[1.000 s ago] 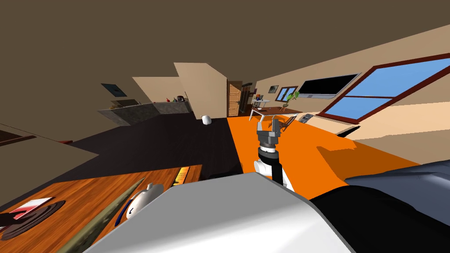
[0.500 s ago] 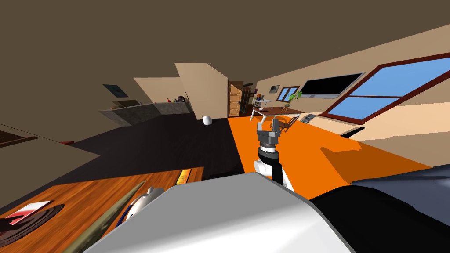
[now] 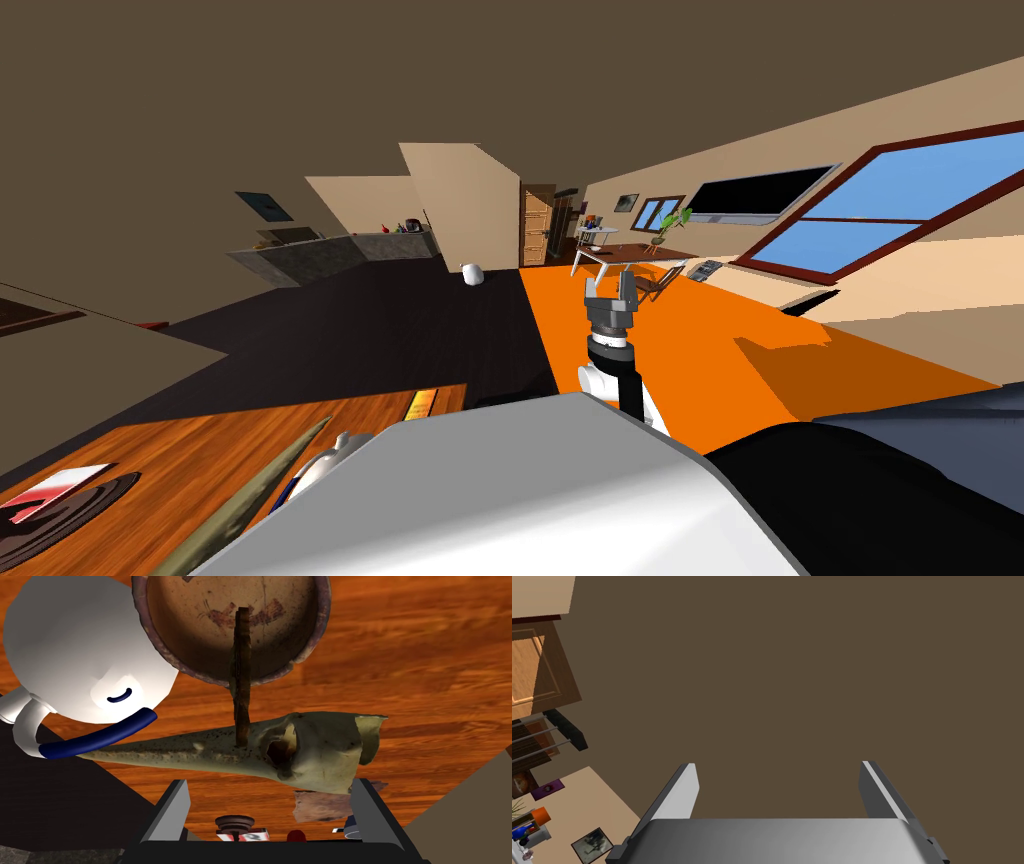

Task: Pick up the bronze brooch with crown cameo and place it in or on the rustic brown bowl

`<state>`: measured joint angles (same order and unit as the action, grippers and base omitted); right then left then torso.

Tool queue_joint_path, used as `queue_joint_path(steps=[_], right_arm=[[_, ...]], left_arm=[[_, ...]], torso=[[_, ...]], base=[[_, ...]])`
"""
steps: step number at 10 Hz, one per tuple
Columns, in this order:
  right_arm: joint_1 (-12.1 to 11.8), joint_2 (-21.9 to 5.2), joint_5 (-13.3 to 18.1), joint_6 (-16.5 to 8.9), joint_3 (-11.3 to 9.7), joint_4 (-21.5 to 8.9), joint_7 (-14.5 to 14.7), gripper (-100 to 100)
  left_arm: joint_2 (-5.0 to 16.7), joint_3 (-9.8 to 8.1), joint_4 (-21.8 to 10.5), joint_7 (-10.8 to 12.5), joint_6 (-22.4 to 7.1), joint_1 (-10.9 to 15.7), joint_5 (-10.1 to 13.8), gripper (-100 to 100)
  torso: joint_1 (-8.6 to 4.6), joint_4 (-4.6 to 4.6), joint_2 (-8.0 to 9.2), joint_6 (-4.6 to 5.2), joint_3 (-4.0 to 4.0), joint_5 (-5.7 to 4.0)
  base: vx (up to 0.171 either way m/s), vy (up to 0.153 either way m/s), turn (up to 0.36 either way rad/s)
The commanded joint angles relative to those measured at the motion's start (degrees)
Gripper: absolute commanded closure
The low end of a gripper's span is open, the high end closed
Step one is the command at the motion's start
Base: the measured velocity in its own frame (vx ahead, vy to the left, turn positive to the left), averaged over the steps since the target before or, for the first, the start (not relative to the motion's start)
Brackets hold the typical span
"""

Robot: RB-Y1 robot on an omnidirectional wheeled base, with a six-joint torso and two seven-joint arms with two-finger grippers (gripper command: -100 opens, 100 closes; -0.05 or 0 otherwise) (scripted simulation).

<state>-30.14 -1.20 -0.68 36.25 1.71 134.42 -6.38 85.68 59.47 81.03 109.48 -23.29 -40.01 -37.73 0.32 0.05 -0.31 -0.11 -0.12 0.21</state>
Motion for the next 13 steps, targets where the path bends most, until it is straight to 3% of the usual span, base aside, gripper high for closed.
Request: queue_joint_path(steps=[1,2,3,4,5,6,7,13], right_arm=[[0.0,0.0,0.0,0.0,0.0,0.0,0.0,0],[0.0,0.0,0.0,0.0,0.0,0.0,0.0,0],[0.0,0.0,0.0,0.0,0.0,0.0,0.0,0],[0.0,0.0,0.0,0.0,0.0,0.0,0.0,0],[0.0,0.0,0.0,0.0,0.0,0.0,0.0,0],[0.0,0.0,0.0,0.0,0.0,0.0,0.0,0],[0.0,0.0,0.0,0.0,0.0,0.0,0.0,0],[0.0,0.0,0.0,0.0,0.0,0.0,0.0,0]], left_arm=[[0.4,0.58,1.9,0.8,-2.7,-0.2,0.0,-100],[1.6,2.74,3.9,3.6,-4.2,-1.5,-2.7,-100],[1.6,2.74,5.1,4.1,-6.1,-1.5,-2.7,-100],[2.7,4.90,7.4,6.4,-7.9,-2.7,-5.3,-100],[2.7,4.90,8.2,7.4,-9.5,-2.7,-5.5,-100],[3.8,7.06,10.4,8.9,-11.3,-4.0,-7.7,-100],[3.8,7.06,11.3,10.9,-13.1,-4.0,-8.3,-100],[3.8,7.06,11.3,10.9,-13.6,-4.0,-8.3,-100]], torso=[[0.00,0.00,0.00,0.00,0.00,0.00],[-0.09,0.02,0.10,0.00,0.05,-0.02],[-0.14,0.02,0.13,-0.02,0.07,-0.04],[-0.23,0.05,0.20,-0.01,0.12,-0.05],[-0.25,0.05,0.21,-0.02,0.12,-0.06],[-0.25,0.05,0.23,-0.01,0.13,-0.06],[-0.25,0.05,0.25,-0.01,0.14,-0.07],[-0.24,0.06,0.23,-0.01,0.14,-0.05]], base=[[0.027,0.026,-0.003],[0.031,0.025,0.006],[0.005,-0.007,0.014],[0.013,-0.005,0.019],[0.007,-0.004,0.014],[0.000,0.000,0.000],[0.000,0.000,0.000],[0.004,0.001,-0.002]])
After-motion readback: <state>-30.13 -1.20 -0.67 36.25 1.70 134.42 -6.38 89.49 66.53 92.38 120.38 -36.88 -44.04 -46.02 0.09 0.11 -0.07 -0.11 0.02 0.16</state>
